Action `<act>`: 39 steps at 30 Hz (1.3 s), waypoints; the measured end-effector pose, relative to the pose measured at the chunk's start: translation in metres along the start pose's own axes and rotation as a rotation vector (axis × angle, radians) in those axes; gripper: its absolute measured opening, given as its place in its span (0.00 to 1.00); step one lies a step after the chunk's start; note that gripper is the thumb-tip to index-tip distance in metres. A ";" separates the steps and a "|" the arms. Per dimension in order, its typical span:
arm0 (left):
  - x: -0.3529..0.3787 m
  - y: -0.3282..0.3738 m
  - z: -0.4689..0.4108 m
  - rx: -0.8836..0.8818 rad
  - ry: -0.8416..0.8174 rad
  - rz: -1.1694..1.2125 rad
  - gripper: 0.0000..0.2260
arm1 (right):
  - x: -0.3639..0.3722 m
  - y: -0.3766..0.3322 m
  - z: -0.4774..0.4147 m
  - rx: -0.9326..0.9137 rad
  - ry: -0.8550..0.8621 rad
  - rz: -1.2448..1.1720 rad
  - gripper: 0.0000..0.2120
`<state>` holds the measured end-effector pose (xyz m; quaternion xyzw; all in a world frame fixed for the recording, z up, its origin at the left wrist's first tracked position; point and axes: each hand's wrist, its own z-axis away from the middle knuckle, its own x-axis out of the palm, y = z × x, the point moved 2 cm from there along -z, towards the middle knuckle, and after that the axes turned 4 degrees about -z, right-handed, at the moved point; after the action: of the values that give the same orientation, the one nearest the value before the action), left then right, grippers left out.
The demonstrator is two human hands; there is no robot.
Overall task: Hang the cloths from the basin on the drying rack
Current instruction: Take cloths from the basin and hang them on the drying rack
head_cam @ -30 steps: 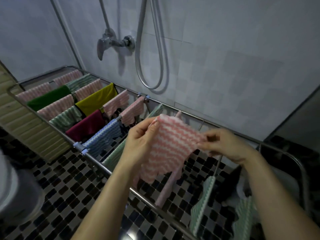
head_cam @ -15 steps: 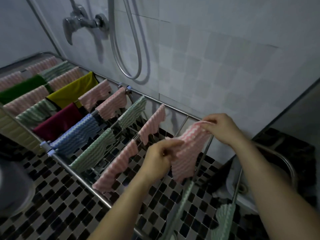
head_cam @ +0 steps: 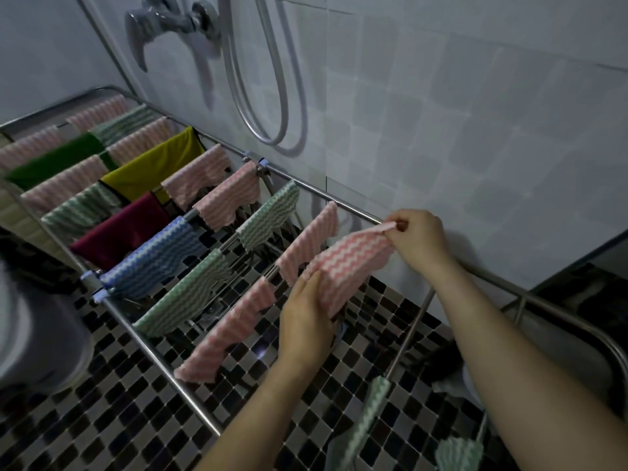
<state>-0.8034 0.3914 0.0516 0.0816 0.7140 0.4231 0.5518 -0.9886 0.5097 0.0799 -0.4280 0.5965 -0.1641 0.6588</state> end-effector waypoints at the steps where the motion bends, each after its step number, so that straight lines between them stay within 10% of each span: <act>1: 0.002 -0.002 -0.002 -0.033 0.013 0.006 0.30 | 0.007 -0.001 -0.004 0.002 -0.007 -0.019 0.08; 17: 0.005 -0.016 -0.013 -0.187 -0.037 0.155 0.26 | 0.039 0.029 0.005 0.377 -0.022 -0.177 0.10; 29: 0.012 -0.010 -0.024 -0.252 -0.063 0.336 0.29 | 0.030 0.013 -0.031 0.033 -0.052 0.252 0.06; 39: 0.003 -0.007 -0.024 -0.223 -0.056 -0.044 0.25 | 0.027 0.014 -0.015 -0.147 -0.058 0.343 0.10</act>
<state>-0.8230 0.3761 0.0450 0.0158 0.6486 0.4851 0.5863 -1.0008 0.4928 0.0527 -0.3714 0.6520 0.0070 0.6610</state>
